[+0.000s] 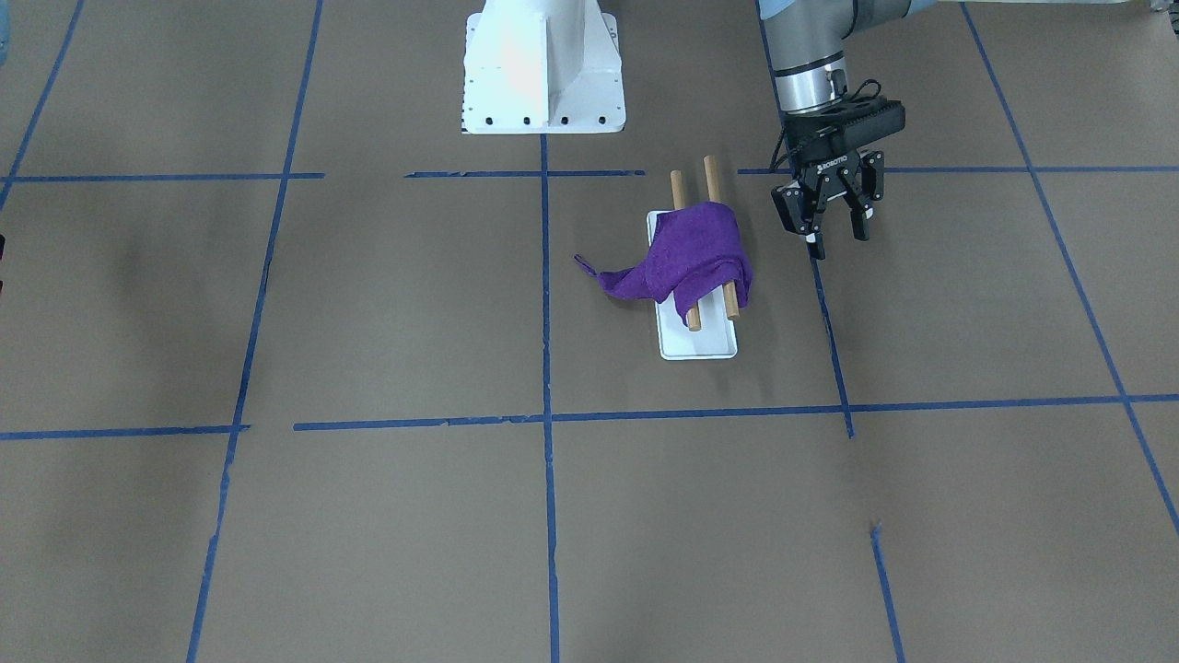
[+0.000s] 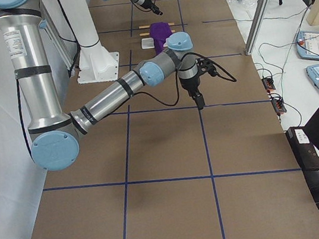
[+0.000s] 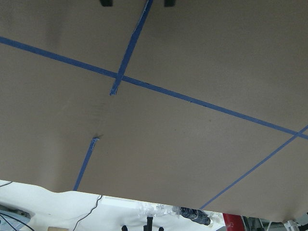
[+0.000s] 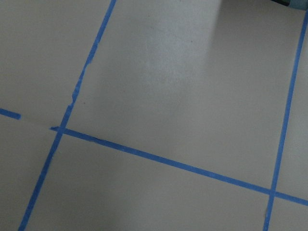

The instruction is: Hang towel on rack

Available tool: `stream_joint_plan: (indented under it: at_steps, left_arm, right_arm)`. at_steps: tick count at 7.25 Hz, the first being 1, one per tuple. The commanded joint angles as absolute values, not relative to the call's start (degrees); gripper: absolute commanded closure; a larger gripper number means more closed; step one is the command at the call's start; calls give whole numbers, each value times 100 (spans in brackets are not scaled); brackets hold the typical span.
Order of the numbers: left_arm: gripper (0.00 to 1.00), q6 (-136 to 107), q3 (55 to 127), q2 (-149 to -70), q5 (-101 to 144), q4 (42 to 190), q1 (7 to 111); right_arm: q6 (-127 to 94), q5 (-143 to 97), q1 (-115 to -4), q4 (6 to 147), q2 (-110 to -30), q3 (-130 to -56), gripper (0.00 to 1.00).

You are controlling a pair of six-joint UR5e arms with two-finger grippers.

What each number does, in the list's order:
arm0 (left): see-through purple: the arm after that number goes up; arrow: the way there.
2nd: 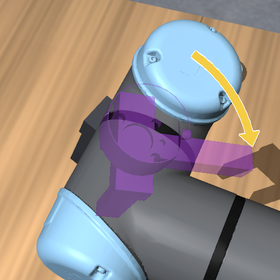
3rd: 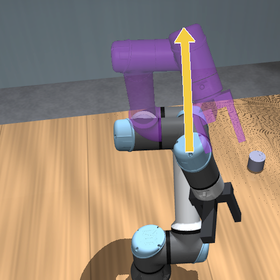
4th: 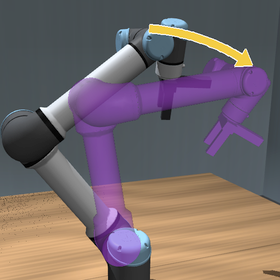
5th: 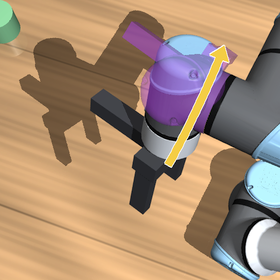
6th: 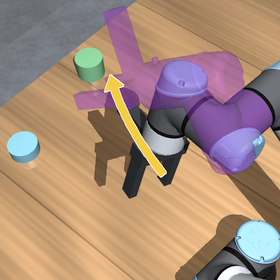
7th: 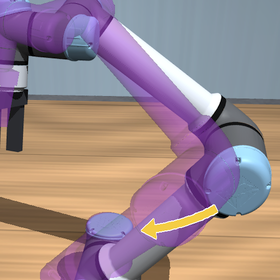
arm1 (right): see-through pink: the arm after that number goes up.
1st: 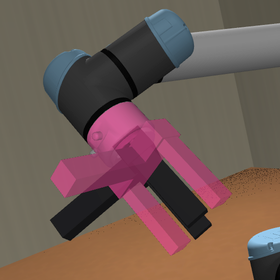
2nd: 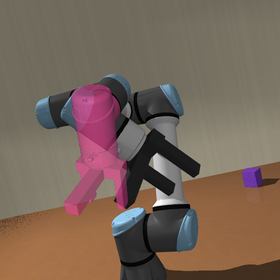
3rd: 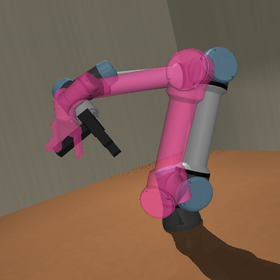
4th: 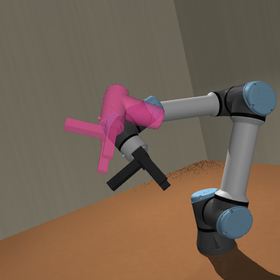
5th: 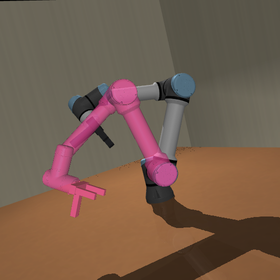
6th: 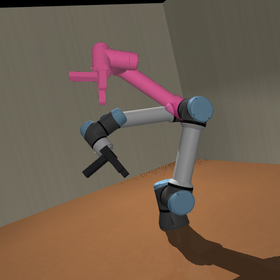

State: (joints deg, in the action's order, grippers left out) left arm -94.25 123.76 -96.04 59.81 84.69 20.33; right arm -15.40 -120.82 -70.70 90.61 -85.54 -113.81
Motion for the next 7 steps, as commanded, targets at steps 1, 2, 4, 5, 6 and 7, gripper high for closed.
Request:
stream_joint_plan:
  at_steps: [1,2,4,5,6,7]
  left_arm:
    - [0,-8416,12410,-9563,6404,8473,2091]
    - [0,-7602,12375,-9423,6677,8447,2275]
    - [0,-6667,12349,-9351,6767,8473,2739]
    - [0,-5931,12331,-9395,7255,8481,3125]
    - [0,-5115,12296,-9483,7651,8499,3599]
    - [0,-4463,12052,-9736,8090,8630,4082]
  right_arm:
    - [-814,-12068,-7154,9672,-8823,-11338,0]
    - [-182,-12006,-7259,9894,-8981,-11207,0]
    - [778,-12067,-7785,9853,-9070,-10593,0]
    - [808,-12085,-7952,9853,-9079,-10452,0]
    - [878,-12468,-8198,9844,-9088,-10207,0]
    - [1349,-13011,-8513,9835,-9036,-9760,0]
